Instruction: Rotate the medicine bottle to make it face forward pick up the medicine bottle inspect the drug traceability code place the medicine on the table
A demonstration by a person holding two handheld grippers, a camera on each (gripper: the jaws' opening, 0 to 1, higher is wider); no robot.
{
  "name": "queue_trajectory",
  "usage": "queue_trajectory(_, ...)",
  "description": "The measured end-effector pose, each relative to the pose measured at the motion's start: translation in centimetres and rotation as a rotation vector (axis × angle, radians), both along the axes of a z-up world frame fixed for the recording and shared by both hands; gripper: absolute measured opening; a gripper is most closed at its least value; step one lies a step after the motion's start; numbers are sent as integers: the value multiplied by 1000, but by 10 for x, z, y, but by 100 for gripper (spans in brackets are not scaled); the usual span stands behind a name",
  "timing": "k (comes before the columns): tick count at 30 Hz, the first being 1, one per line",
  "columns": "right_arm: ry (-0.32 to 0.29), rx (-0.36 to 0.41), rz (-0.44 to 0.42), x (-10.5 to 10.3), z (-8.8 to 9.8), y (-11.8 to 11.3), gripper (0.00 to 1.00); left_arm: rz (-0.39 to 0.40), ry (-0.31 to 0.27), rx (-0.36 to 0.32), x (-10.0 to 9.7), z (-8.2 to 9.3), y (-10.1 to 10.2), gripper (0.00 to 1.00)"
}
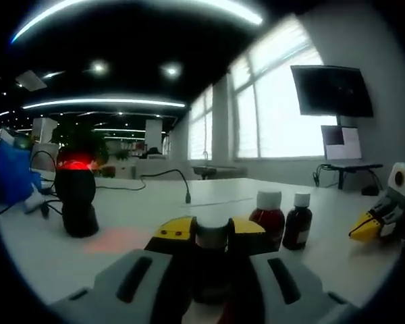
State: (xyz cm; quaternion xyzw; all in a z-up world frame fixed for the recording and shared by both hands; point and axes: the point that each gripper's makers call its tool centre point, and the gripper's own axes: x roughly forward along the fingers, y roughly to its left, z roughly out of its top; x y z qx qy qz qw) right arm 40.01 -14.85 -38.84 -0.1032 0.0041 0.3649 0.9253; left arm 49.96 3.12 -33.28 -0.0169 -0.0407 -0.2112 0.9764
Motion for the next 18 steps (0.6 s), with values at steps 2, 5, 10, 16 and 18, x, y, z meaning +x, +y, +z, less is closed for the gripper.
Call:
queue_trajectory(2, 0, 1, 1, 0, 0, 0, 0, -7, 4, -4, 1, 0, 0, 11)
queue_trajectory(5, -2, 0, 2, 0, 0, -1, 0, -11, 6, -1, 2, 0, 1, 10)
queue_trajectory(10, -2, 1, 2, 0, 0, -1, 0, -36, 11, -5, 7, 0, 3, 10)
queue_trajectory(16, -3, 0, 1, 1, 0, -2, 0, -91, 16, -3, 12, 0, 4, 11)
queue_trajectory(18, -3, -1, 1, 1, 0, -2, 0, -114, 22, -17, 11, 0, 4, 11)
